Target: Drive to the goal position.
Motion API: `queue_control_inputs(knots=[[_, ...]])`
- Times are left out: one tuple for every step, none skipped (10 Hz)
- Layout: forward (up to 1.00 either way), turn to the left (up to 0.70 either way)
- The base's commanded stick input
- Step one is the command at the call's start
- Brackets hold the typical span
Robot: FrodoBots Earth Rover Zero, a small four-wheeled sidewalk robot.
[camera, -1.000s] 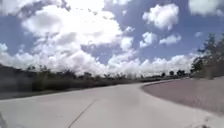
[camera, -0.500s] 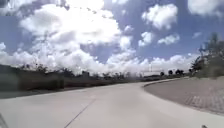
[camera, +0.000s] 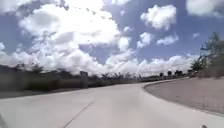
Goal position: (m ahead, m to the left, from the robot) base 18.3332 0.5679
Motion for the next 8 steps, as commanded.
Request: queue_control_inputs(knots=[[1.00, 0.00], [1.00, 0.00], [1.00, 0.00], [1.00, -0.16], [1.00, -0.40], [1.00, -0.33], [1.00, -0.08], [1.00, 0.00]])
